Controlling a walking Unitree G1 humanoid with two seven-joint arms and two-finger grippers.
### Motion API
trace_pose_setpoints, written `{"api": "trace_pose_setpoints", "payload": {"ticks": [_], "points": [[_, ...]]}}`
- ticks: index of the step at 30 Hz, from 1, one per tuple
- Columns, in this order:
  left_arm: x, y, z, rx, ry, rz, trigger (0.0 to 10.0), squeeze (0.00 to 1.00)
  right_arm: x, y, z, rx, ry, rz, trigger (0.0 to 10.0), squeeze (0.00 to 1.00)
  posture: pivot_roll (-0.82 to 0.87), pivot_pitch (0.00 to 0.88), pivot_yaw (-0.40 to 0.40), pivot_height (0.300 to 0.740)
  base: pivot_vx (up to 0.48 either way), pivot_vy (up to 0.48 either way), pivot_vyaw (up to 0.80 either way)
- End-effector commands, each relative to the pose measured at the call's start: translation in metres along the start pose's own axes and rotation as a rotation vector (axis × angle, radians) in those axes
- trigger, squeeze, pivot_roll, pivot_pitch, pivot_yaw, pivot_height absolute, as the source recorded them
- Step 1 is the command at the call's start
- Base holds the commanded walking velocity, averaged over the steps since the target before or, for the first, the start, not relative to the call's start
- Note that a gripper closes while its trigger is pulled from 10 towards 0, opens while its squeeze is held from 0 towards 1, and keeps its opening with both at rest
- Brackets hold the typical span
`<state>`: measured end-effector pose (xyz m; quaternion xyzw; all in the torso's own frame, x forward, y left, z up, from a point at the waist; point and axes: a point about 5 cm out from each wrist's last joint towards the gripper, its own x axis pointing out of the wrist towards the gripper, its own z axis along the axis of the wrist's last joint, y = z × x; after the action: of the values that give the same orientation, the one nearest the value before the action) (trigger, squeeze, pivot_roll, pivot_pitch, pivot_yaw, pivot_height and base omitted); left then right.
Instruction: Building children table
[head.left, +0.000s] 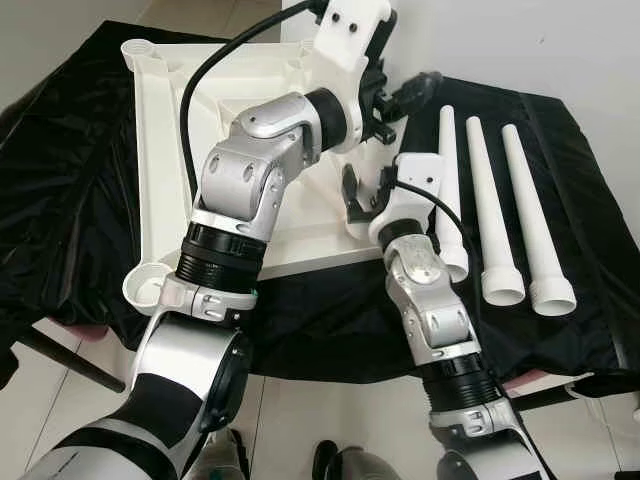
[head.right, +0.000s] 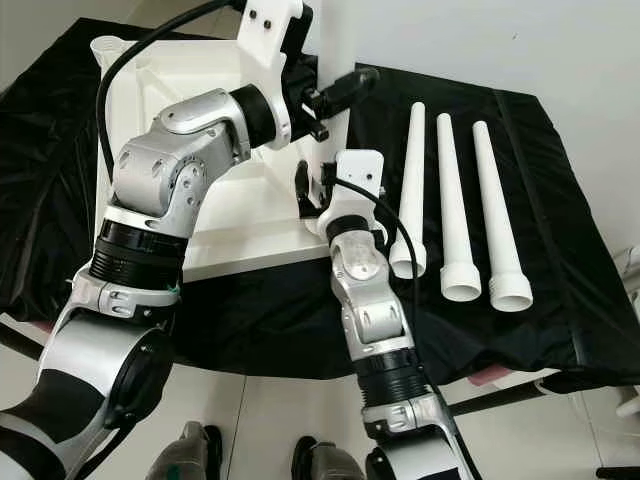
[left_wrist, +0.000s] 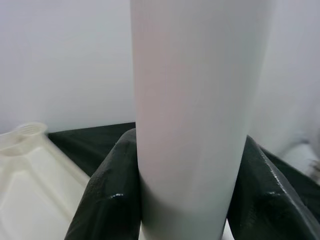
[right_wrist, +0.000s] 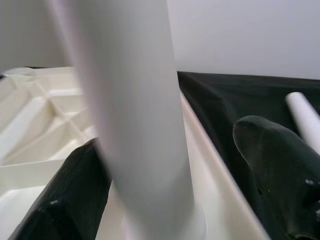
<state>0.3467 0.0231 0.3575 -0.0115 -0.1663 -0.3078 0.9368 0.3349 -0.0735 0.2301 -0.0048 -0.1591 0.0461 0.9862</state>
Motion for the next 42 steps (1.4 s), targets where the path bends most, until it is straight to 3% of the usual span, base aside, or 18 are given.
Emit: {"api": "trace_pose_setpoints", "payload": {"ticks": [1, 16, 27, 42], "points": [[0.001, -0.002, 0.009, 0.017, -0.019, 0.038, 10.0, 0.0, -0.002, -0.003, -0.005, -0.012, 0.034, -0.051, 10.0, 0.0, 0.12, 0.162, -0.101, 0.74, 0.0, 0.0, 0.0], [0.003, -0.01, 0.012, 0.011, -0.032, 0.041, 10.0, 0.0, 0.004, 0.002, -0.004, 0.004, 0.042, -0.059, 10.0, 0.0, 0.11, 0.167, -0.101, 0.74, 0.0, 0.0, 0.0], [0.001, -0.021, 0.037, 0.001, -0.107, -0.043, 10.0, 0.0, 0.01, 0.0, 0.005, 0.031, 0.008, -0.023, 10.0, 0.0, 0.13, 0.162, -0.102, 0.74, 0.0, 0.0, 0.0], [0.0, -0.031, 0.033, -0.008, -0.098, -0.062, 10.0, 0.0, 0.02, 0.005, 0.01, 0.008, -0.01, 0.037, 10.0, 0.0, 0.13, 0.155, -0.108, 0.74, 0.0, 0.0, 0.0]]}}
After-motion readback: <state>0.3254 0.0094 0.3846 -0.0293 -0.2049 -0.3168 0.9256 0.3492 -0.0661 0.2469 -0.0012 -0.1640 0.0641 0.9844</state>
